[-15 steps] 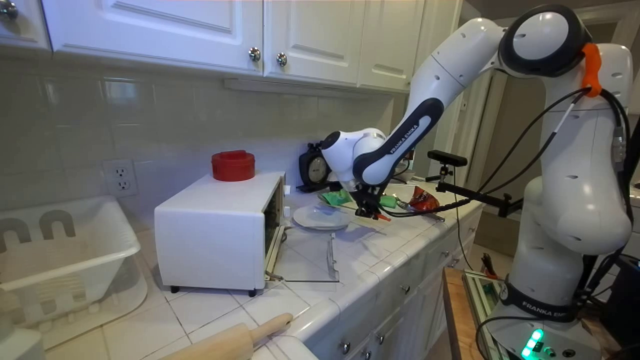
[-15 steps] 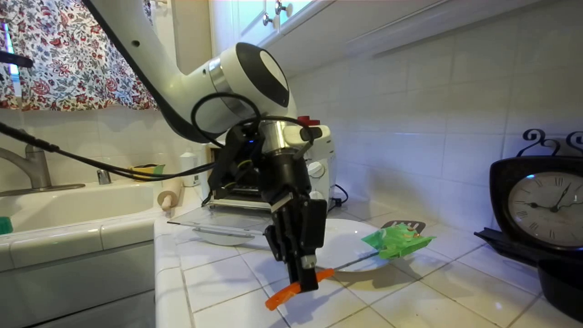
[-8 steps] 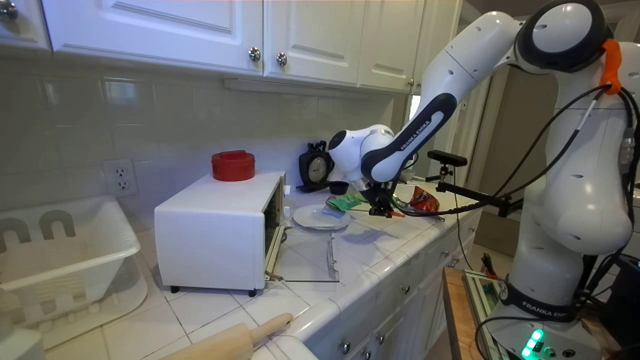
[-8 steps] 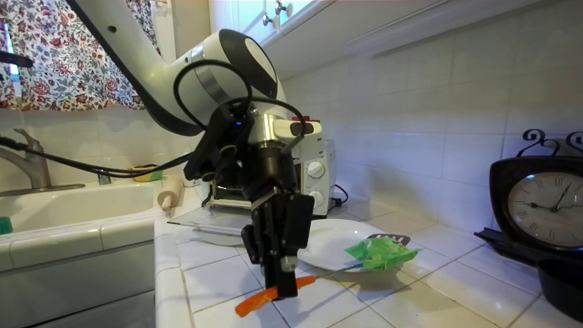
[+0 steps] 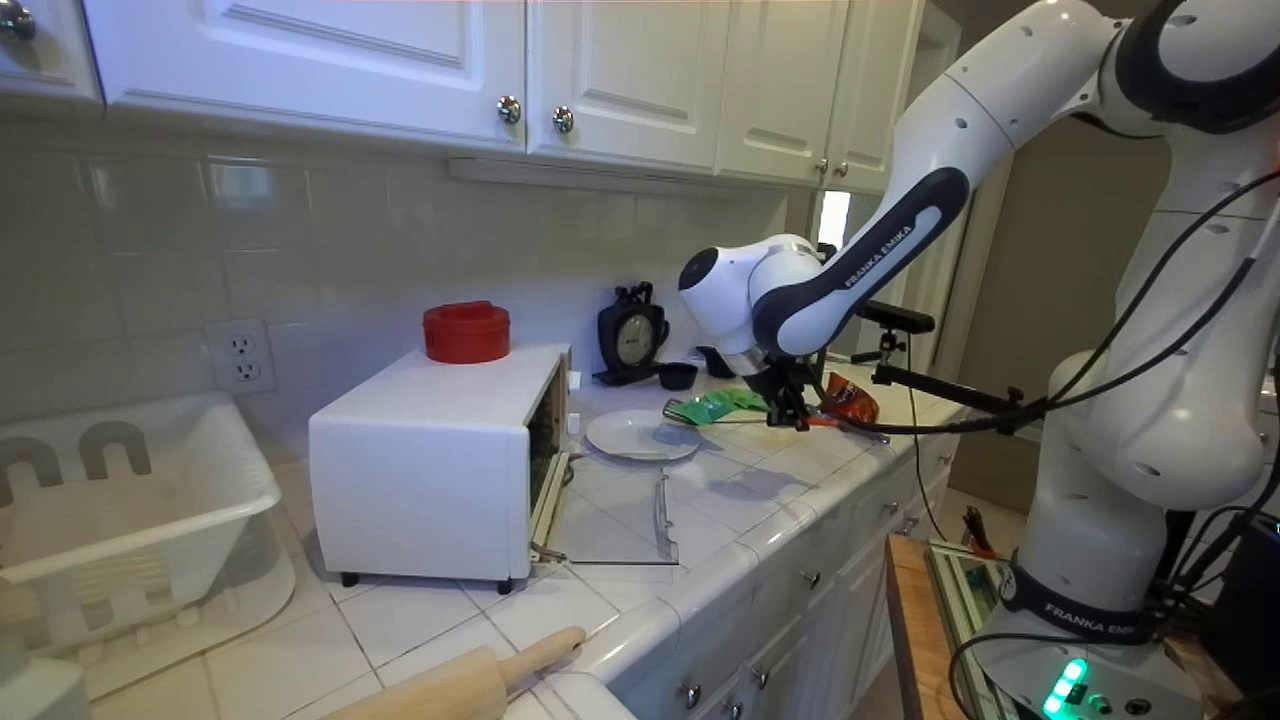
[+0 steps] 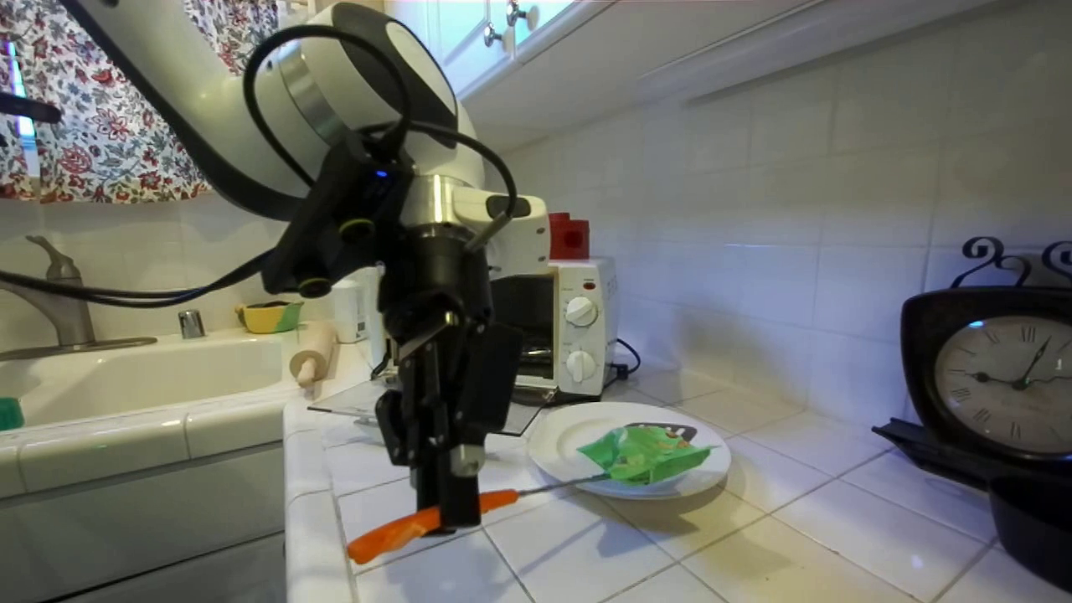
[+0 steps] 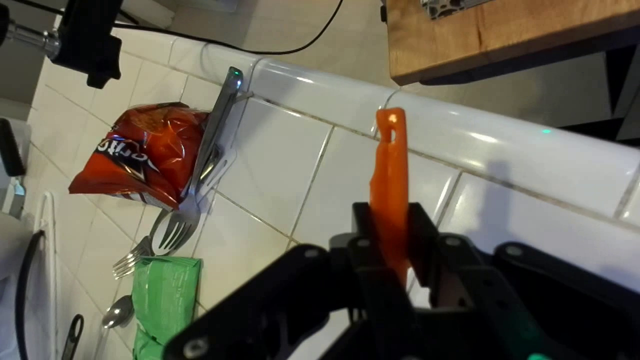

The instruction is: Use the spatula to pick up the green packet and put it into the microwave

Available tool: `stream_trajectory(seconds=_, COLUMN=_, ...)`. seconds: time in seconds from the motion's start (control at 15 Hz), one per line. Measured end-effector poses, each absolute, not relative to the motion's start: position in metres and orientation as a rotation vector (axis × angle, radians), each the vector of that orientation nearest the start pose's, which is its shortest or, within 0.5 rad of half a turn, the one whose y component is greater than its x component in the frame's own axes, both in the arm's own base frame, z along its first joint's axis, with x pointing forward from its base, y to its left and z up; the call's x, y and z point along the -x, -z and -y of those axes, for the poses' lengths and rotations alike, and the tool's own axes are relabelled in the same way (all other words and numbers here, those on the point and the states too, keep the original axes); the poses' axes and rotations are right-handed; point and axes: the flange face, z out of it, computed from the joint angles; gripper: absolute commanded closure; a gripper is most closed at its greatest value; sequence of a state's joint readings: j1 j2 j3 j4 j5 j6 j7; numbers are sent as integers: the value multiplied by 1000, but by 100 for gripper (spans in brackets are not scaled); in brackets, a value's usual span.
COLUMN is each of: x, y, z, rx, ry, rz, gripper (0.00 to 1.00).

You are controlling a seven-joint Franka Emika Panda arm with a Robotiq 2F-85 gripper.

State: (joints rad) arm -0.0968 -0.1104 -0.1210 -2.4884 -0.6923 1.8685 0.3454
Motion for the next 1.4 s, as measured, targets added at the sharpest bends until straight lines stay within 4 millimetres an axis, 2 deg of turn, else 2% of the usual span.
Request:
stream_trajectory(seconds=0.4, x=-366, y=-331, z=93, rx=-2467, ry=512, rz=2, gripper=95)
stream_trajectory(seconds=0.73, x=-353, y=-351, z=67, rx=-2459, ry=451, rz=-165, gripper=95)
stream_trajectory(seconds=1.0, x=-352, y=-365, z=48, rx=-2444, ry=408, rz=-283, gripper=95)
stream_trajectory(seconds=1.4, x=-363, y=-378, z=25, rx=-2427, ry=345, rz=-402, gripper=95)
